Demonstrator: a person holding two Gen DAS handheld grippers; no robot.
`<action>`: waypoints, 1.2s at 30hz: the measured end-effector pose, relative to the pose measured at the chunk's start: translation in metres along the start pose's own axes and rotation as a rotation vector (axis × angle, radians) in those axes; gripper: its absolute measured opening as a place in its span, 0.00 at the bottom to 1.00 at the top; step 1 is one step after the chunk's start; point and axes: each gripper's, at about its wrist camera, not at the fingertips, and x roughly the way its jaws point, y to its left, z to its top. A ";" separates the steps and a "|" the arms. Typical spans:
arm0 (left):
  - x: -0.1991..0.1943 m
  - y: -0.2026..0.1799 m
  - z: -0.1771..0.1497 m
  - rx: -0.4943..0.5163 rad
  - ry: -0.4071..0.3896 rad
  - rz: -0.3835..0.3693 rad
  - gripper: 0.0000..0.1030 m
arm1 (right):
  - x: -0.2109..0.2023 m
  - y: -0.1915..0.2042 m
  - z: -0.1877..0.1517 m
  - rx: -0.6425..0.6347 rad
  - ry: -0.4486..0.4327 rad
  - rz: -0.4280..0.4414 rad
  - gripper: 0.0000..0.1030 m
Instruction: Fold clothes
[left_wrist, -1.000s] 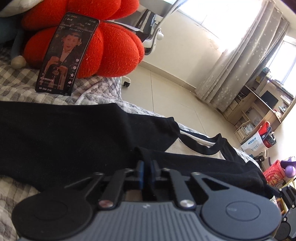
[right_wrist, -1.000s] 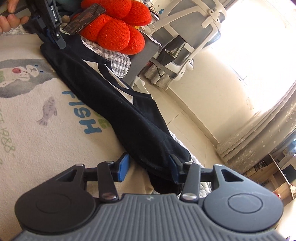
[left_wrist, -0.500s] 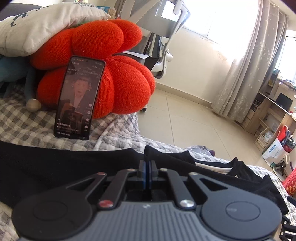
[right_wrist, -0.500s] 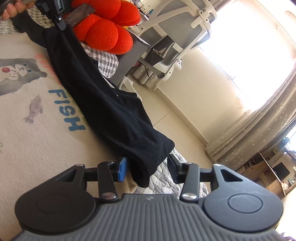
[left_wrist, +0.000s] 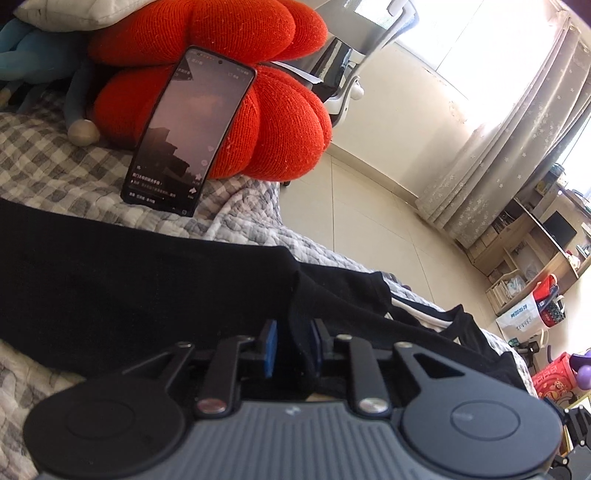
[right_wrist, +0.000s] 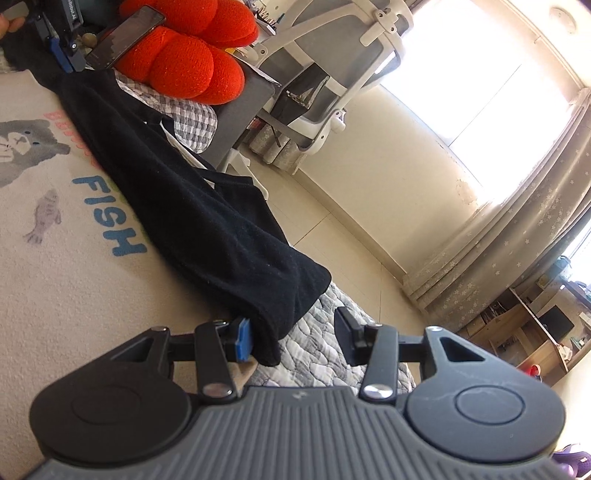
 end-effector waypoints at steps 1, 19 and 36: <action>-0.002 0.000 -0.002 -0.004 0.005 -0.009 0.20 | 0.000 0.001 0.000 0.002 0.000 0.002 0.45; -0.027 -0.016 -0.015 0.029 -0.108 0.050 0.08 | -0.006 0.001 0.001 -0.030 -0.014 -0.035 0.04; -0.040 -0.010 -0.041 0.250 -0.004 0.077 0.22 | -0.024 0.014 -0.008 -0.298 -0.010 0.039 0.21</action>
